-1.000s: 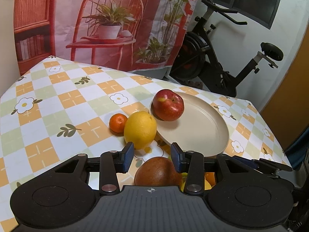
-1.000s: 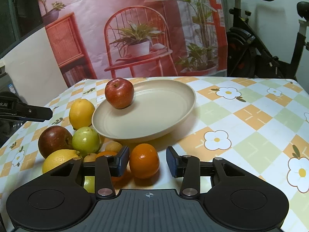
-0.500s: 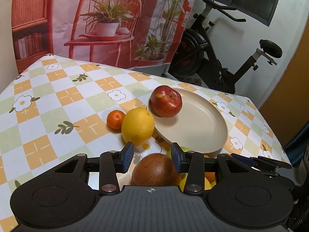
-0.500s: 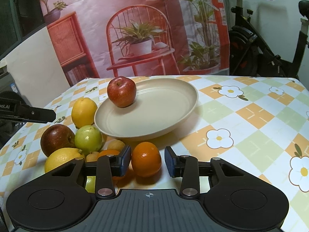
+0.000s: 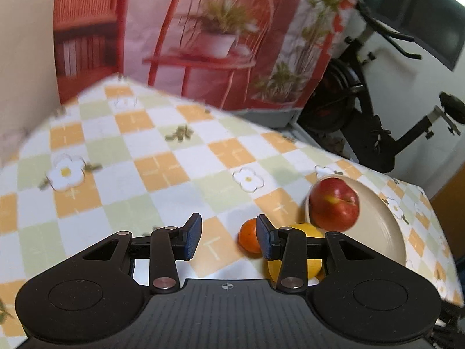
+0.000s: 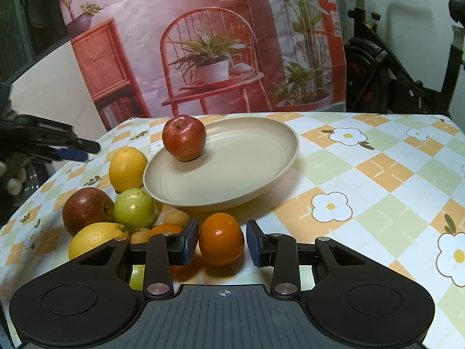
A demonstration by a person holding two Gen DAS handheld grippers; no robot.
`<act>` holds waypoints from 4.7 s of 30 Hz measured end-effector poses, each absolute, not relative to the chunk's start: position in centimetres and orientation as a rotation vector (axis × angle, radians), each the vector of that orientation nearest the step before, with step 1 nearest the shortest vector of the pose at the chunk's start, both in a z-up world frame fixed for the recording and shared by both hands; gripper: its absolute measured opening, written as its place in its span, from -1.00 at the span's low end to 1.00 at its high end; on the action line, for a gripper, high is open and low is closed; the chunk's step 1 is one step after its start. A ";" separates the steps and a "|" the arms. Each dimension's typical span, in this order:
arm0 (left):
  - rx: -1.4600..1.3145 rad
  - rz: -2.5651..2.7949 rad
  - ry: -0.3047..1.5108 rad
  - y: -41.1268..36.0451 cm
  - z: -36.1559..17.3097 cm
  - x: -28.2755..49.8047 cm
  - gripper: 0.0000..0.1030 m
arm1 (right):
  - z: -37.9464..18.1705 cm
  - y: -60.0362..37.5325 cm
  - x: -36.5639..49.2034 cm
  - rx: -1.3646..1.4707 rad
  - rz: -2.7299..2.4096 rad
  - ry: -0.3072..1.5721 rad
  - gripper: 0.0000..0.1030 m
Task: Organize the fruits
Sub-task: 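Move the left tool to the small tangerine and grasp it, then carry the tangerine onto the beige plate with the left tool while the right tool places an orange there, then open the left gripper and withdraw it toward the loose fruit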
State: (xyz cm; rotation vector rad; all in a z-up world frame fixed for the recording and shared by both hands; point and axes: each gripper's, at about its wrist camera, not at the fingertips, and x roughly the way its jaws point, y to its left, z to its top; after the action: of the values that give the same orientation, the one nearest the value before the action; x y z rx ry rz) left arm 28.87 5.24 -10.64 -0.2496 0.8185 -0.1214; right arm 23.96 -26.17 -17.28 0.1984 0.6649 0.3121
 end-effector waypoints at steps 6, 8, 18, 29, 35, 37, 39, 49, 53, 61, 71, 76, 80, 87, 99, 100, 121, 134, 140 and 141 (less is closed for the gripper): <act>-0.423 -0.162 0.887 5.6 -12.6 31.0 -0.16 | -17.3 -26.2 24.0 0.198 0.312 0.666 -0.36; -0.444 -0.164 0.900 5.3 -13.0 31.6 -0.16 | -17.3 -26.1 23.9 0.199 0.313 0.666 -0.36; -0.495 -0.142 0.969 4.3 -14.5 33.0 -0.18 | -17.3 -26.0 23.9 0.199 0.313 0.667 -0.36; -0.448 -0.142 0.917 4.9 -13.1 31.7 -0.34 | -17.4 -25.9 23.8 0.208 0.309 0.660 -0.39; -0.438 -0.161 0.852 5.3 -10.8 30.4 -0.34 | -17.2 -26.1 23.3 0.211 0.301 0.636 -0.39; -0.423 -0.181 0.833 5.0 -10.1 29.8 -0.34 | -17.0 -26.0 23.1 0.211 0.299 0.627 -0.40; -0.405 -0.202 0.821 4.5 -9.5 29.5 -0.34 | -16.8 -26.2 23.1 0.211 0.299 0.618 -0.40; -0.301 -0.333 0.800 -0.7 -8.0 28.9 -0.34 | -16.0 -27.3 23.9 0.241 0.260 0.584 -0.40; -0.195 -0.385 0.806 -3.5 -8.4 28.8 -0.34 | -15.8 -27.5 24.8 0.257 0.249 0.565 -0.40; -0.011 -0.421 0.827 -6.7 -10.1 29.4 -0.34 | -15.7 -26.8 27.8 0.174 0.231 0.547 -0.40; 0.151 -0.397 0.830 -8.7 -11.1 30.4 -0.33 | -16.4 -27.9 32.5 0.174 0.158 0.572 -0.40; 0.207 -0.389 0.836 -9.2 -11.5 30.4 -0.34 | -16.8 -27.9 33.5 0.151 0.162 0.575 -0.39; 0.208 -0.380 0.840 -8.9 -11.7 30.3 -0.33 | -16.9 -27.9 33.6 0.144 0.159 0.567 -0.38; 0.205 -0.369 0.845 -9.1 -11.6 30.4 -0.32 | -17.3 -28.1 33.3 0.138 0.151 0.573 -0.25; 0.119 -0.382 0.801 -8.4 -9.3 28.9 -0.15 | -16.6 -29.8 30.3 0.237 0.116 0.530 -0.25; 0.105 -0.385 0.797 -8.3 -9.0 28.6 -0.15 | -16.6 -30.1 29.8 0.262 0.111 0.531 -0.25; 0.001 -0.376 0.779 -3.0 -7.5 21.1 -0.15 | -16.1 -28.3 22.4 0.330 0.152 0.594 -0.24; -0.048 -0.355 0.773 -0.7 -7.9 19.7 -0.15 | -13.7 -22.8 20.5 0.188 0.251 0.597 -0.10; -0.060 -0.352 0.777 -0.1 -8.3 19.2 -0.15 | -13.4 -19.9 20.3 0.108 0.289 0.614 0.02; -0.064 -0.351 0.778 0.1 -8.4 19.1 -0.15 | -13.4 -19.4 20.2 0.092 0.297 0.614 0.06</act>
State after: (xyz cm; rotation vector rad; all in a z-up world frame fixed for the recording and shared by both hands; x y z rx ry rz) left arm 19.06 0.12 -8.42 -0.0638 0.7782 -0.3510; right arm 20.20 -19.40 -13.35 0.0922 0.6144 0.2965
